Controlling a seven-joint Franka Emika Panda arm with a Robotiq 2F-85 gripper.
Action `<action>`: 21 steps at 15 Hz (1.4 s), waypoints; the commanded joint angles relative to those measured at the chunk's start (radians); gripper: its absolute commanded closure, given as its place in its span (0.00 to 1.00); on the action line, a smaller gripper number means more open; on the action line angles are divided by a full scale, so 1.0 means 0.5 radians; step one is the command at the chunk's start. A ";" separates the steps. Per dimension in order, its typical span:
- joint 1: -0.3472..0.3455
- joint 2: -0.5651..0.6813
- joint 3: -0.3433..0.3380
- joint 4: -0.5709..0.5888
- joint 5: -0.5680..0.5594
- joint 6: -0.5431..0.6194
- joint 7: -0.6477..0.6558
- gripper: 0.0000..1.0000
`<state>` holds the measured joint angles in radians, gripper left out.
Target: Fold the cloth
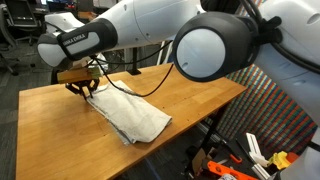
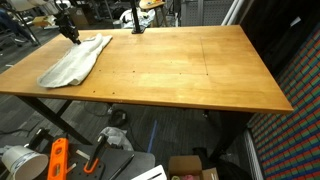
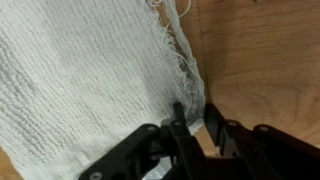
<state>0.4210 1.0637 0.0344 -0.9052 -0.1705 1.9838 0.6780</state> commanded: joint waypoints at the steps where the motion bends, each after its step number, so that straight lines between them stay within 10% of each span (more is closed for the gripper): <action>1: -0.025 0.086 0.014 0.183 0.037 -0.083 -0.005 0.91; 21: -0.102 0.267 -0.046 0.669 0.057 -0.131 0.591 0.90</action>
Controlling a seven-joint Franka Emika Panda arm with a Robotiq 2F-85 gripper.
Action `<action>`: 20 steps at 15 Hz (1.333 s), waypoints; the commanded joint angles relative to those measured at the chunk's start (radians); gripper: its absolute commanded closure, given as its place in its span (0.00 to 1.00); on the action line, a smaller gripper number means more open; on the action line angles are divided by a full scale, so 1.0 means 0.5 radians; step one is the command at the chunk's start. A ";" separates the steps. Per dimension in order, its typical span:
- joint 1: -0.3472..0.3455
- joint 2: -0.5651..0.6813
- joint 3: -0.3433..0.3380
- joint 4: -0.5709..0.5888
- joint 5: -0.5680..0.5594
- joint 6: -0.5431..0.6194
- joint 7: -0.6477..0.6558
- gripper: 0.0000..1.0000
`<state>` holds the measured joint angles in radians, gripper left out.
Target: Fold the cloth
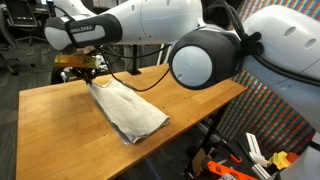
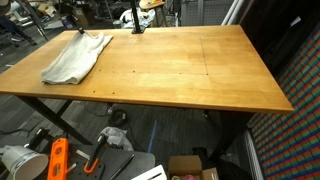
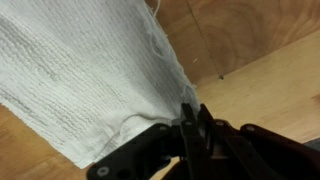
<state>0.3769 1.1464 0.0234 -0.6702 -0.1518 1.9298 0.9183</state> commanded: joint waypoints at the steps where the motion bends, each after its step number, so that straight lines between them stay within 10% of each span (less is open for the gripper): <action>1: -0.026 0.114 -0.027 0.219 0.022 -0.025 0.146 0.90; 10: -0.067 0.195 -0.038 0.274 0.001 -0.029 0.294 0.89; 20: -0.048 0.151 -0.054 0.265 -0.042 0.011 0.259 0.05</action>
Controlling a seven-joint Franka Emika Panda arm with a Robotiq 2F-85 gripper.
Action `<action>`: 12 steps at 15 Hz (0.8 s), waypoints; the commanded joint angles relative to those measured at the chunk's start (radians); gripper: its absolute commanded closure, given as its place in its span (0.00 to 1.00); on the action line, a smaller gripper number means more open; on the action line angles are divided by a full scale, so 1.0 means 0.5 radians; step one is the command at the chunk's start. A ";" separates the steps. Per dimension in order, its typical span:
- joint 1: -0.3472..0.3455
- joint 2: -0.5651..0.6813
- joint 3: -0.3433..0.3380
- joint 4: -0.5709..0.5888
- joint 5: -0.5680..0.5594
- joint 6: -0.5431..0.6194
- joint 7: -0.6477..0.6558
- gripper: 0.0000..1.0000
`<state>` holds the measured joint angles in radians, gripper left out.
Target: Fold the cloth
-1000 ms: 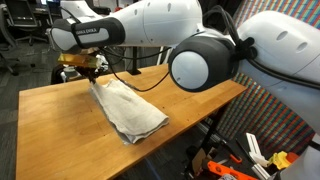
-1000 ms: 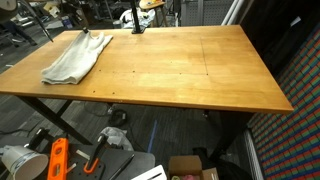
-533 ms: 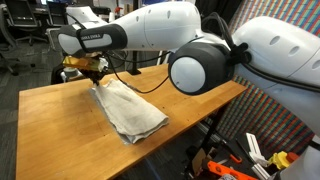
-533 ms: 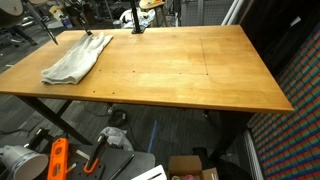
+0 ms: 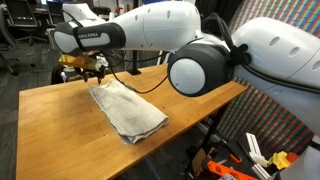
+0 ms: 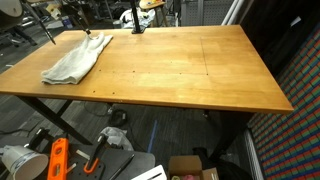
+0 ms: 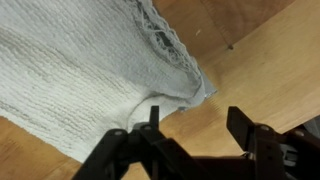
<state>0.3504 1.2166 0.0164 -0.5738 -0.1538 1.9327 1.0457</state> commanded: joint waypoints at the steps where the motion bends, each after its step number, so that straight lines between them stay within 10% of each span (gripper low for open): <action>1: 0.004 0.012 -0.052 0.076 -0.049 -0.002 0.000 0.00; 12: -0.045 0.070 -0.121 0.049 -0.122 -0.078 -0.068 0.00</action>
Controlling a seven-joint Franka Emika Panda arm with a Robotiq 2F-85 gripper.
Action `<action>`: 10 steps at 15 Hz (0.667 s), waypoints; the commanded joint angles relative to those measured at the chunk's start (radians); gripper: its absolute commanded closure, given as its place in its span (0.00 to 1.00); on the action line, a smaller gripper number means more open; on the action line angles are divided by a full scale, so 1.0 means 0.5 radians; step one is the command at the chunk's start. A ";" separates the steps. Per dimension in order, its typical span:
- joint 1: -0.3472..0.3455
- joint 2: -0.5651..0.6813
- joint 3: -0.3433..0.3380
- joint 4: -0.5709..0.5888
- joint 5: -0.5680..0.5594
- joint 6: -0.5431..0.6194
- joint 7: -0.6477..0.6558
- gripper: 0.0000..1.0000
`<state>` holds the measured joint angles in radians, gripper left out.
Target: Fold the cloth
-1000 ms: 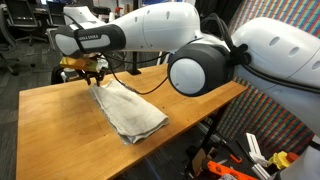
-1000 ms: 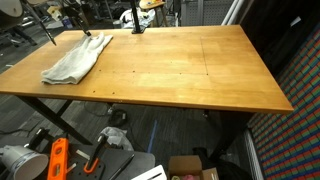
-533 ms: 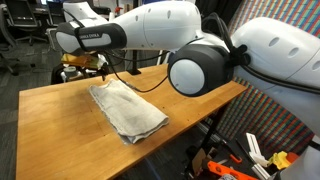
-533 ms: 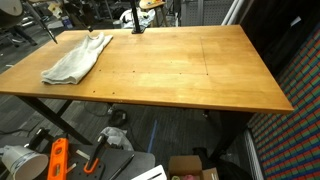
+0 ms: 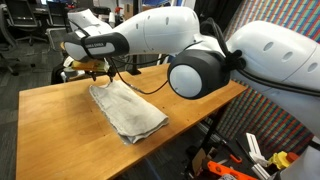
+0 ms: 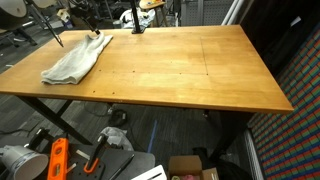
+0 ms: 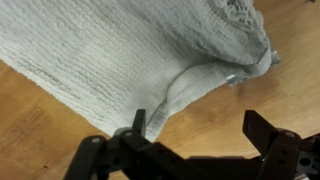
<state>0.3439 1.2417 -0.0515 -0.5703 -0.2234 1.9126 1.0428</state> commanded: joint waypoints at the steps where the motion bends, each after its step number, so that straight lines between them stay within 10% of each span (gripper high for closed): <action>1: -0.042 0.024 0.014 0.041 0.019 -0.031 -0.060 0.00; 10: -0.145 0.114 0.070 0.011 0.082 0.048 -0.046 0.00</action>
<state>0.2908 1.2762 -0.0384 -0.5795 -0.2067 1.9174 1.0370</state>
